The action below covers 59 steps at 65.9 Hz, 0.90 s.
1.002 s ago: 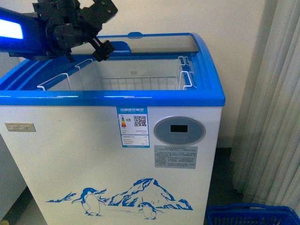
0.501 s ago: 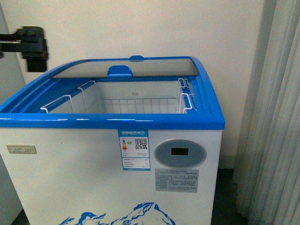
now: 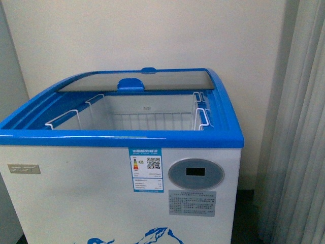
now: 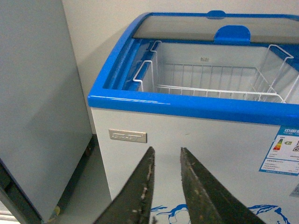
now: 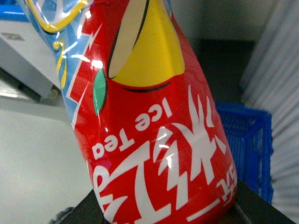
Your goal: Put drink in fridge
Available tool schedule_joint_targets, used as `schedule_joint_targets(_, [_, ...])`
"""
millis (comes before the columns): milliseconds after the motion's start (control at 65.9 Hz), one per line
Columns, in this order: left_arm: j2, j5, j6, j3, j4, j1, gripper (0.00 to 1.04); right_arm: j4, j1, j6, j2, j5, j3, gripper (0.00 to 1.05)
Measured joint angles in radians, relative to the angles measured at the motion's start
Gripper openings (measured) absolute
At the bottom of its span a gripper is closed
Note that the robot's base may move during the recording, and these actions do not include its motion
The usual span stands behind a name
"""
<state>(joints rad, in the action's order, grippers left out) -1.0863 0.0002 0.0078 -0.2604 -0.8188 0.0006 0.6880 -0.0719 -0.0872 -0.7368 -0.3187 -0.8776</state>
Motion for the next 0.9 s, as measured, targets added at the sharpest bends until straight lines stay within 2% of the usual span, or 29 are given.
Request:
schedule_joint_targets(30, [0.018, -0.003, -0.004, 0.014, 0.000, 0.001, 0.02, -0.031, 0.000, -0.060, -0.053, -0.005, -0.026, 0.40])
schedule_joint_targets(197, [0.097, 0.000, -0.005, 0.078, 0.018, -0.002, 0.03, -0.146, 0.068, -0.378, -0.364, 0.036, -0.232, 0.40])
schedule_joint_targets(319, [0.171, 0.000, -0.005, 0.122, 0.049, -0.002, 0.03, -0.108, 0.168, -0.706, -0.706, 0.127, -0.501, 0.40])
schedule_joint_targets(425, [0.225, 0.000, -0.005, 0.147, 0.079, -0.002, 0.03, -0.050, 0.230, -0.891, -0.928, 0.210, -0.705, 0.40])
schedule_joint_targets(546, [0.287, 0.000, -0.005, 0.171, 0.116, -0.002, 0.03, -0.003, 0.281, -0.981, -1.152, 0.295, -0.970, 0.40])
schedule_joint_targets(638, [0.336, 0.000, -0.005, 0.188, 0.150, -0.002, 0.03, 0.050, 0.317, -0.990, -1.311, 0.362, -1.193, 0.40])
schedule_joint_targets(759, [0.372, 0.000, -0.005, 0.219, 0.140, -0.002, 0.03, 0.157, 0.351, -0.980, -1.489, 0.403, -1.474, 0.40])
schedule_joint_targets(774, [0.376, 0.001, -0.005, 0.227, 0.135, -0.002, 0.03, 0.196, 0.358, -0.980, -1.540, 0.410, -1.561, 0.40])
schedule_joint_targets(896, [0.427, 0.000, -0.005, 0.245, 0.185, -0.002, 0.03, 0.274, 0.384, -0.965, -1.656, 0.426, -1.716, 0.40])
